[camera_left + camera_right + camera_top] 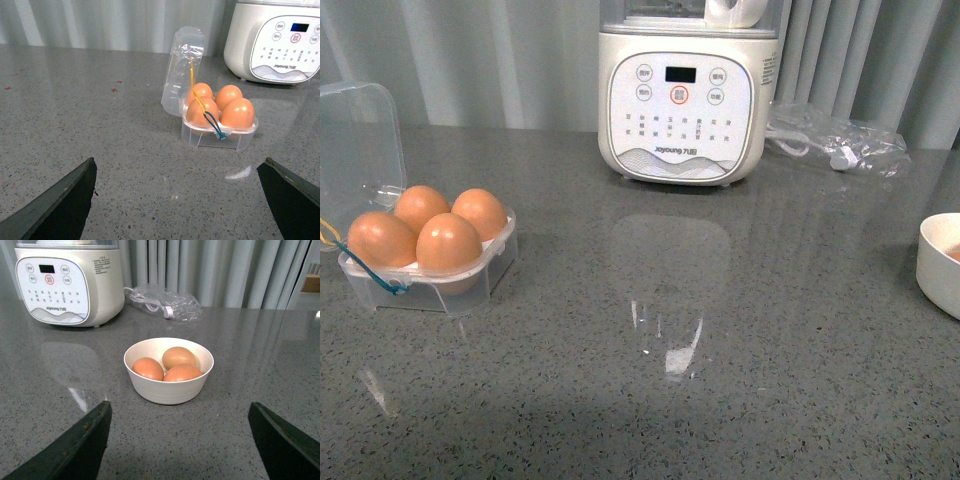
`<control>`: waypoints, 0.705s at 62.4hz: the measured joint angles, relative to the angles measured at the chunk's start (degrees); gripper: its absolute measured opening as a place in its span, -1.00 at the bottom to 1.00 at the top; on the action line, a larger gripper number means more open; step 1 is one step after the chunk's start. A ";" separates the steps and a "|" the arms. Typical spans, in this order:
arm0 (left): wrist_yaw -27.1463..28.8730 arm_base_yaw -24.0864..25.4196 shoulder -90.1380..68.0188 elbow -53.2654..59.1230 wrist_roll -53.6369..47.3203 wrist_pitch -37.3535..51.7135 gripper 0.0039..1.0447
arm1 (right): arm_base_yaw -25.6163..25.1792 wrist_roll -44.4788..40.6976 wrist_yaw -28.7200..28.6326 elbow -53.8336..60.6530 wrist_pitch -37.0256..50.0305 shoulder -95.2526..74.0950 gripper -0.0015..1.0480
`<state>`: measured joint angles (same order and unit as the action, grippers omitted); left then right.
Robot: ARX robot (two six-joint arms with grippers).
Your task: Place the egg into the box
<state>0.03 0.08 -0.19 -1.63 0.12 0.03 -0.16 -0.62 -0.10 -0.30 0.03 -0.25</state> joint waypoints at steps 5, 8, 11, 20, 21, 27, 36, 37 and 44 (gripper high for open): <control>0.00 0.00 0.00 0.00 0.00 0.00 0.87 | 0.00 0.07 0.00 0.00 0.00 0.00 0.90; 0.00 0.00 0.00 0.00 0.00 0.00 0.87 | 0.00 0.04 0.00 0.00 0.00 0.00 0.85; 0.00 0.00 0.00 0.00 0.00 0.00 0.87 | 0.00 0.04 0.02 0.00 0.00 0.00 0.86; 0.00 0.00 0.00 0.00 0.00 0.00 0.87 | 0.00 0.04 0.00 0.00 0.00 0.00 0.86; 0.00 0.00 0.00 0.00 0.00 0.00 0.87 | 0.00 0.07 0.00 0.00 0.00 0.00 0.86; 10.29 -3.72 -5.97 -4.11 2.16 -11.61 0.87 | 0.00 0.07 0.00 0.00 0.00 0.00 0.86; 21.24 -6.16 -16.52 -9.46 4.26 -24.90 0.87 | 0.00 0.04 -0.11 0.02 -0.02 0.00 0.86; 21.31 -6.16 -16.66 -9.66 4.28 -24.90 0.87 | 0.00 0.04 -0.09 0.02 -0.02 0.00 0.86; 19.93 -4.79 -18.01 -11.50 4.24 -22.51 0.87 | 0.00 0.07 0.04 0.00 -0.02 0.02 0.86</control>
<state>19.97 -4.71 -18.20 -13.13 4.36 -22.48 -0.16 -0.56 -0.05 -0.30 0.01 -0.23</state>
